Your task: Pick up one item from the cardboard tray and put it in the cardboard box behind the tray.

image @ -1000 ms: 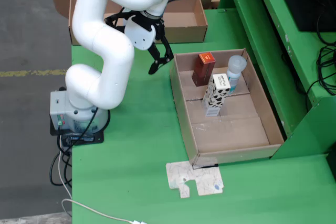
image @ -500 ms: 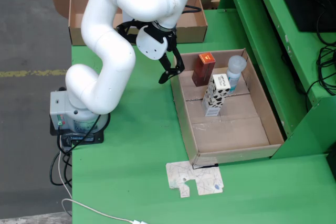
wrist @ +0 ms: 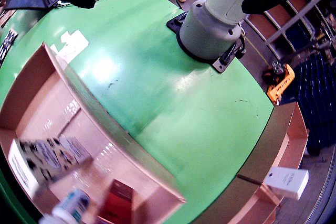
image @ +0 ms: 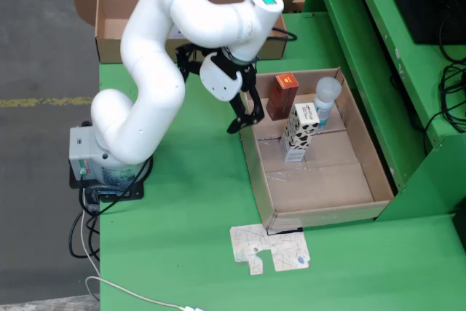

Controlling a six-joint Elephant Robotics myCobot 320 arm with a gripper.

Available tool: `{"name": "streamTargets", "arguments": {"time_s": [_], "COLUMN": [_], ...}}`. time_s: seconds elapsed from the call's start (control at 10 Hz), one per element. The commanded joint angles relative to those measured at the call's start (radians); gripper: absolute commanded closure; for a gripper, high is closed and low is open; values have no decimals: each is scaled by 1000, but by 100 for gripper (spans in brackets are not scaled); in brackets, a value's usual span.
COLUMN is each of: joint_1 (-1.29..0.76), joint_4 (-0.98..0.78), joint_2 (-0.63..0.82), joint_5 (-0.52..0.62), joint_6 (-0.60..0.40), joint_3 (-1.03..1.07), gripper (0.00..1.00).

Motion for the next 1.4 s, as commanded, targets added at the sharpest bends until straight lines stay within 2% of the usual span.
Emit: {"name": "streamTargets", "arguments": {"time_s": [0.0,1.3], "joint_1": [-417,-454], "joint_4": [14,5], "joint_2": [5,-4], "joint_5": [0,1], "joint_6": [-20,-22], "joint_3": [17,17], "gripper": [0,0]}}
